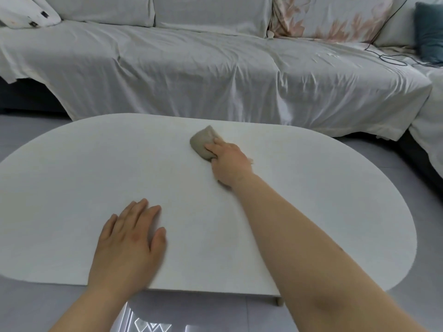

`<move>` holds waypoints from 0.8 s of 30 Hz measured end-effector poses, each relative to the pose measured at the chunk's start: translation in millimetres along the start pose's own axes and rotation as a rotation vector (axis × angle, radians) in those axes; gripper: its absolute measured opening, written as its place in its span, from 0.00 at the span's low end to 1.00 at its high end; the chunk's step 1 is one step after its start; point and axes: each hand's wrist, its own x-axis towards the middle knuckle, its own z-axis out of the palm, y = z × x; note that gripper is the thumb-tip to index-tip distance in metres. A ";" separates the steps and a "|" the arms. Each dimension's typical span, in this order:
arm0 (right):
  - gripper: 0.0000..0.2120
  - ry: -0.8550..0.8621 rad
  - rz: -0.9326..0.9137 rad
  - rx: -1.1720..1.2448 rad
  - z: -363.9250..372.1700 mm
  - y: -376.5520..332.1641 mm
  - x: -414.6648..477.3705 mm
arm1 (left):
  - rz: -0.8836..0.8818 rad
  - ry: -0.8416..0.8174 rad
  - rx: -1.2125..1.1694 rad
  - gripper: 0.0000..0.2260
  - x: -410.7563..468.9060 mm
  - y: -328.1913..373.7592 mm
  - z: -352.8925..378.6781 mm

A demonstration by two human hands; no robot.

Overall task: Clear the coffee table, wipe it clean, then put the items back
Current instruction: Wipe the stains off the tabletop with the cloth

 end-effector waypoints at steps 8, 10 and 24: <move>0.23 0.245 0.525 0.037 -65.1 126.5 -53.7 | -0.020 -0.021 -0.037 0.29 0.5 3.4 -1.6; 0.23 0.265 0.658 0.007 -76.3 148.9 -83.4 | -0.022 -0.033 -0.036 0.29 0.0 3.8 -2.4; 0.21 0.066 -0.003 0.080 -3.4 23.1 -187.7 | -0.030 -0.051 -0.047 0.19 -1.6 7.8 -6.1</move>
